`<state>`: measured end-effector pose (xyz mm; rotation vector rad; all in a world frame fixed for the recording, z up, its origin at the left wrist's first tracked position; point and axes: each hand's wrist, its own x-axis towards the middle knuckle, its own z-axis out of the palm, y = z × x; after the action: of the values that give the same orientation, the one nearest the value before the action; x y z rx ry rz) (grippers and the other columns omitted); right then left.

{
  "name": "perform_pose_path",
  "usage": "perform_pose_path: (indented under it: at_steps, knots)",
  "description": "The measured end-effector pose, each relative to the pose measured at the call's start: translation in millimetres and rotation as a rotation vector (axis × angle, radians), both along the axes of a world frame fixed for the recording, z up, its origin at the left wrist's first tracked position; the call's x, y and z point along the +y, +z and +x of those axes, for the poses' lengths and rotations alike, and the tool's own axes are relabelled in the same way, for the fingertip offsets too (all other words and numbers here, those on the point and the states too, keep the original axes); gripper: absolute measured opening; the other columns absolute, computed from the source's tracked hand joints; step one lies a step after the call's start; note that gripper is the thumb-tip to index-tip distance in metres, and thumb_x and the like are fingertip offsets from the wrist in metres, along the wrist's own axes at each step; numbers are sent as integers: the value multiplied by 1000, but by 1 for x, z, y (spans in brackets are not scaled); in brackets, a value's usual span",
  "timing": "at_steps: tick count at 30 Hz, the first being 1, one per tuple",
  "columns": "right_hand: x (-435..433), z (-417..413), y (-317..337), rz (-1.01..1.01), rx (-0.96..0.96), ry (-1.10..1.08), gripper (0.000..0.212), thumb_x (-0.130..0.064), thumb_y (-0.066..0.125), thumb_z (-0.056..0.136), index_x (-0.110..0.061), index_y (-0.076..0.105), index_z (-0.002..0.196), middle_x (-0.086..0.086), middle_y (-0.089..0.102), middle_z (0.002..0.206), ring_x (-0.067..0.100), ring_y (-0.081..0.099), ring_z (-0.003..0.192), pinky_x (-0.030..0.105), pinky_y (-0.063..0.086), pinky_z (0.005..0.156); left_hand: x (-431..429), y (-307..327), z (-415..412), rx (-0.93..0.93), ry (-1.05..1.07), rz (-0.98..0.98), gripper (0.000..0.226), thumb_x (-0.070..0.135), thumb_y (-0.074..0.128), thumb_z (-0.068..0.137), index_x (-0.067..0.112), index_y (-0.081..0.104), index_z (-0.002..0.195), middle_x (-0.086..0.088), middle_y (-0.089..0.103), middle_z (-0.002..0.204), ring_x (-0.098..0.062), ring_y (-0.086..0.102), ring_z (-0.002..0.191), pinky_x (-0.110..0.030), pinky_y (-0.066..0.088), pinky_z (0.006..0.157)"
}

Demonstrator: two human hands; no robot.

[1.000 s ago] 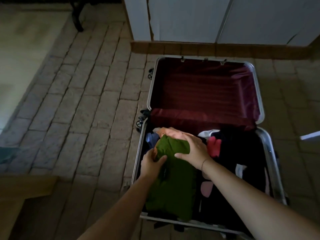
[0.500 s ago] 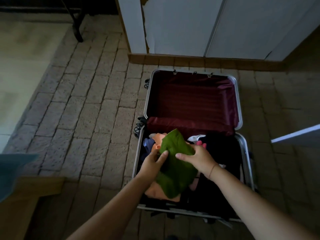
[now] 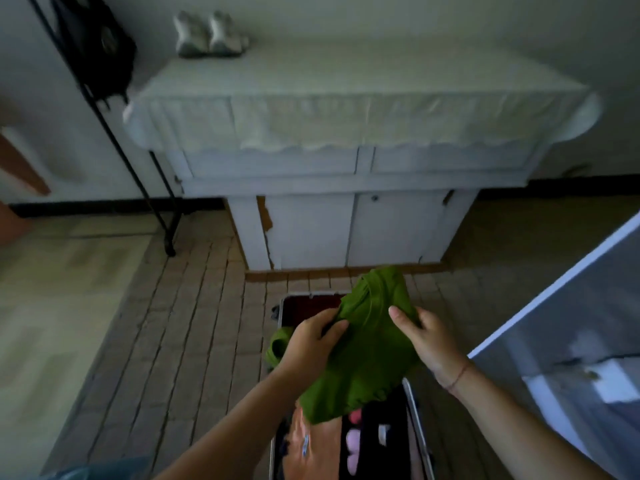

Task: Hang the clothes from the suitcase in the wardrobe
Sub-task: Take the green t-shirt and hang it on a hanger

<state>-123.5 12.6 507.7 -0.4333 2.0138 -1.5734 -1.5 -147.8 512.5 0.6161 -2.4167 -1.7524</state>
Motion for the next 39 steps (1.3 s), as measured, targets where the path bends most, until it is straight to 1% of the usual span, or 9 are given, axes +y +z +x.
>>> perform_pose_path:
  at_steps: [3,6,10,15,21,25,30,36,39]
  knots:
    - [12,-8,89,-114,141,-37,32,-23,61,87,-35,50,115,-17,61,109,-2,59,102,18,48,81,6,93,-17,118,-32,-146,9,26,50,97,26,59,98,13,64,87,0,62,79,-15,48,64]
    - [27,-10,180,-165,265,-42,47,-35,61,83,-38,41,124,-34,46,115,-23,44,103,10,41,85,17,174,-32,202,-116,-217,10,29,49,97,26,58,96,7,65,87,-4,63,79,-23,50,66]
    - [60,-7,281,-252,372,-69,35,-40,66,72,-34,58,105,-15,67,103,-4,64,93,15,52,77,40,263,-44,322,-258,-308,12,29,47,98,33,52,88,13,59,79,9,58,66,-9,41,57]
    - [114,-8,345,-318,491,-206,49,-35,76,62,-26,57,107,1,68,106,14,66,98,32,55,83,80,328,-56,446,-405,-435,15,28,46,99,23,54,109,15,56,85,11,54,71,-5,42,61]
    - [191,-3,368,-268,628,-383,13,-29,70,73,-22,69,84,-4,74,81,13,70,81,24,55,72,137,345,-91,557,-489,-468,12,32,60,91,23,53,97,9,61,84,-4,59,75,-16,41,62]
    - [240,-11,365,-298,665,-524,13,-33,64,78,-21,70,80,-3,71,80,10,67,78,23,53,72,185,338,-120,566,-572,-447,22,39,65,85,26,49,94,8,60,85,-9,61,75,-22,44,62]
    - [296,-39,364,-299,709,-610,16,-23,57,90,-18,73,91,6,68,102,17,64,98,26,49,87,249,317,-164,589,-698,-526,28,35,60,90,14,65,108,6,49,101,-13,54,92,-24,39,76]
    - [368,-76,372,-259,656,-678,20,-20,54,93,-20,69,81,-8,72,77,7,67,79,21,53,75,320,312,-225,606,-708,-375,24,28,61,91,12,73,103,9,53,118,-11,56,109,-26,43,94]
    - [408,-92,373,-254,661,-699,21,-18,53,94,-19,70,82,-8,73,78,8,67,81,24,54,81,355,322,-245,594,-707,-222,13,18,64,89,12,75,90,11,66,96,-2,61,88,-22,47,79]
